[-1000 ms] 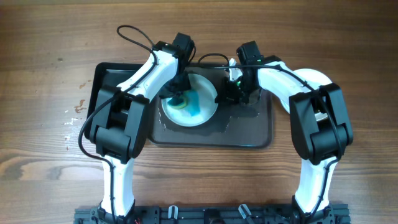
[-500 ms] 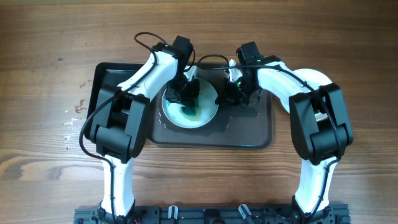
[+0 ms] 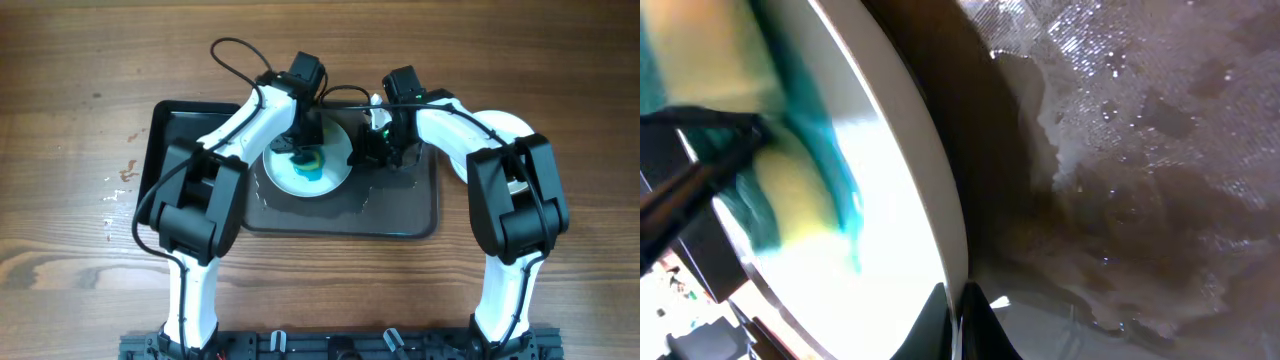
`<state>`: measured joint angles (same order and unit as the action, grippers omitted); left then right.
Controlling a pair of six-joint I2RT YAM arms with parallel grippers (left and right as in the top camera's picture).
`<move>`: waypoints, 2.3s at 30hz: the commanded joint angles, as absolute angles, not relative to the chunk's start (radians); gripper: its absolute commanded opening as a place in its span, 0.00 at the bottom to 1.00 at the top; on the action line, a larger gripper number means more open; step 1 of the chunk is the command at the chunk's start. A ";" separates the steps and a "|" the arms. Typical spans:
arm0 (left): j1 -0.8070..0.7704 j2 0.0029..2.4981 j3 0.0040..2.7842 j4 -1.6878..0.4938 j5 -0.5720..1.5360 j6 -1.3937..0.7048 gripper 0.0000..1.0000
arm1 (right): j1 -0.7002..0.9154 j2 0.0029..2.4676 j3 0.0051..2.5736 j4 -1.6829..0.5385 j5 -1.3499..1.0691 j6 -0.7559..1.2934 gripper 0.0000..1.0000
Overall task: Clean dirty plates on tray and stack at the side
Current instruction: 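Scrub the third plate with the sponge while the right gripper holds it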
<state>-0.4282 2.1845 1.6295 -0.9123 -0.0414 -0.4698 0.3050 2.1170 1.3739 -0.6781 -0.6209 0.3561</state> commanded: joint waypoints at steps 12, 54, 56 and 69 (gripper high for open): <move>-0.439 2.212 1.610 -1.108 0.043 -0.316 0.04 | 0.306 2.154 1.349 -0.685 -0.581 0.344 0.04; -0.452 2.191 1.636 -1.176 -0.048 -0.520 0.04 | 0.306 2.154 1.349 -0.685 -0.581 0.344 0.04; -0.434 2.168 1.666 -1.192 -0.048 -0.521 0.04 | 0.306 2.154 1.349 -0.685 -0.577 0.344 0.04; -0.212 2.061 1.724 -1.205 -0.041 -0.532 0.04 | 0.306 2.143 1.349 -0.692 -0.549 0.364 0.04</move>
